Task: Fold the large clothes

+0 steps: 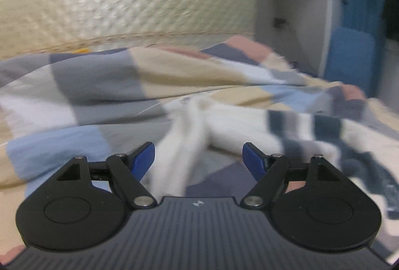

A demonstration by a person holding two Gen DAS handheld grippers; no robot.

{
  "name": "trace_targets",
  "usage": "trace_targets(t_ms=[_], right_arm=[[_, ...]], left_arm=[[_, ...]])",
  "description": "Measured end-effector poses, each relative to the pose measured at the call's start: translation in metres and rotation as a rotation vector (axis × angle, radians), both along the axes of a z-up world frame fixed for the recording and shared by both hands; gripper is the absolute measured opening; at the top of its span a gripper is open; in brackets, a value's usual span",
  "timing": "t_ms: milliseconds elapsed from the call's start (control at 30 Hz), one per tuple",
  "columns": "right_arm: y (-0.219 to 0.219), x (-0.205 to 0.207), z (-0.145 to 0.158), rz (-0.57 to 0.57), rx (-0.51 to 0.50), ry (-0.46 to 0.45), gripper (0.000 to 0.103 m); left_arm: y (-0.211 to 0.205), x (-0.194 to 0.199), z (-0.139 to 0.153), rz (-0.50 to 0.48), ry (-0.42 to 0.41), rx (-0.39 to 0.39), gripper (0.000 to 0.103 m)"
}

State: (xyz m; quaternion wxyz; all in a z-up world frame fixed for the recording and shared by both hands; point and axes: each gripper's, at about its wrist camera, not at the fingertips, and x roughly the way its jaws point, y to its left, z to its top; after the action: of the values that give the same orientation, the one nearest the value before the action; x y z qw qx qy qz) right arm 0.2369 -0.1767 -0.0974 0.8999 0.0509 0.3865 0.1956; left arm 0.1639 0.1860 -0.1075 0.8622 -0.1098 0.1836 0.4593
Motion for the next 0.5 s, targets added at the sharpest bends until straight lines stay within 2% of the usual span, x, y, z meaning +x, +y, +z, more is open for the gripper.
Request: trace_targets(t_ms=[67,233,267,300,333,400,500], right_arm=[[0.003,0.000,-0.001,0.014,-0.008,0.002,0.086],[0.003,0.000,-0.006,0.033,-0.009,0.013,0.086],[0.001,0.000,-0.007,0.031,-0.004,0.019,0.086],[-0.001,0.001,-0.007,0.027,0.004,0.022,0.086],[-0.003,0.002,-0.006,0.021,0.012,0.024,0.086],[-0.005,0.005,-0.003,0.007,0.020,0.019,0.086],[-0.007,0.012,0.004,-0.029,0.040,0.015,0.086]], left_arm=[[0.010,0.003,-0.006,0.045,0.010,-0.005,0.081],[0.048,0.003,-0.019,0.103,0.001,-0.147,0.079],[0.053,0.002,-0.019,0.103,-0.016,-0.155,0.071],[0.054,0.002,-0.017,0.092,-0.029,-0.160,0.057],[0.056,0.004,-0.016,0.070,-0.033,-0.168,0.048],[0.058,0.008,-0.011,0.031,-0.006,-0.159,0.026],[0.060,0.008,0.003,-0.019,0.003,-0.185,0.016]])
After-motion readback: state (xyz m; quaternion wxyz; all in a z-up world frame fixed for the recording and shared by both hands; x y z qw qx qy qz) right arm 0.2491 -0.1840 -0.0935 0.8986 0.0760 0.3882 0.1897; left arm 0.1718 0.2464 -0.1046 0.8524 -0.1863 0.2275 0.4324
